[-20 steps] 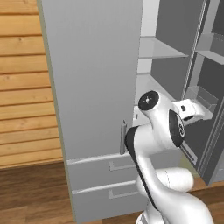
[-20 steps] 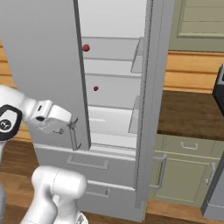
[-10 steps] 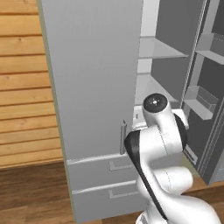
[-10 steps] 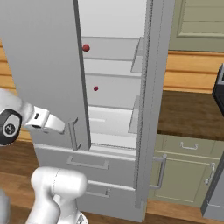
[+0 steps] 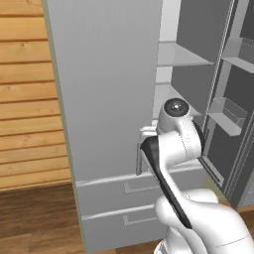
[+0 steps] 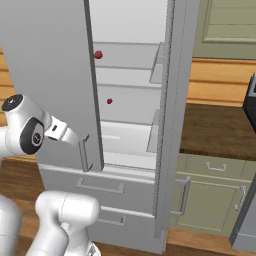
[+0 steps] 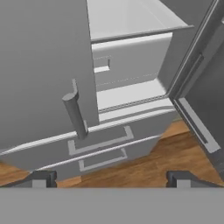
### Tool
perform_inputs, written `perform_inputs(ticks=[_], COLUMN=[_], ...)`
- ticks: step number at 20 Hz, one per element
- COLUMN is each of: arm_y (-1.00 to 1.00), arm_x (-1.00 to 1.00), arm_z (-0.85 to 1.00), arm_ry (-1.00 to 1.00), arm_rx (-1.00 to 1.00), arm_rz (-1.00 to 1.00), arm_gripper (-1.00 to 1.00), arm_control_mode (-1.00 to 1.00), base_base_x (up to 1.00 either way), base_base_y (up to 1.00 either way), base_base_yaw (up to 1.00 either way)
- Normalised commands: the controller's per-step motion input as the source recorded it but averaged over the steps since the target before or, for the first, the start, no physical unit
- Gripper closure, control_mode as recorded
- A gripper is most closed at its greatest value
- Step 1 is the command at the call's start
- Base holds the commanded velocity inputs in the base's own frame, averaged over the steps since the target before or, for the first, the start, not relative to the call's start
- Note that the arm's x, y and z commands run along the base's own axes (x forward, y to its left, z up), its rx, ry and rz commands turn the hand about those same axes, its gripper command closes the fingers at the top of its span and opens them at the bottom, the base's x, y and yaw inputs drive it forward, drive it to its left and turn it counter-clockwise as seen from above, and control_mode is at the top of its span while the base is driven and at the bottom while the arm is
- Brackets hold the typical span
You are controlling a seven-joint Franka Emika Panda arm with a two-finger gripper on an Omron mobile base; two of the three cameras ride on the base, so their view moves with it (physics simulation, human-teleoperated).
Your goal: Take the strawberry from the fridge and place it on top of the pancake, located on the dining counter.
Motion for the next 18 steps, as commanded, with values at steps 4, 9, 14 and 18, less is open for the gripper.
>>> perform_inputs(ticks=[4, 9, 14, 18], arm_y=[0.13, 0.08, 0.01, 0.02], arm_x=[0.55, 0.55, 0.28, 0.38], arm_z=[-0.19, -0.18, -0.1, -0.26], arm_ry=[0.0, 0.0, 0.01, 0.03], arm_rx=[0.08, 0.06, 0.02, 0.0], arm_rz=[0.0, 0.0, 0.0, 0.0], arm_gripper=[-1.0, -1.0, -1.0, -1.0], arm_control_mode=[-1.0, -1.0, -1.0, -1.0], base_base_x=[0.0, 0.0, 0.0, 0.0], base_base_y=[0.0, 0.0, 0.0, 0.0], base_base_yaw=[0.0, 0.0, 0.0, 0.0])
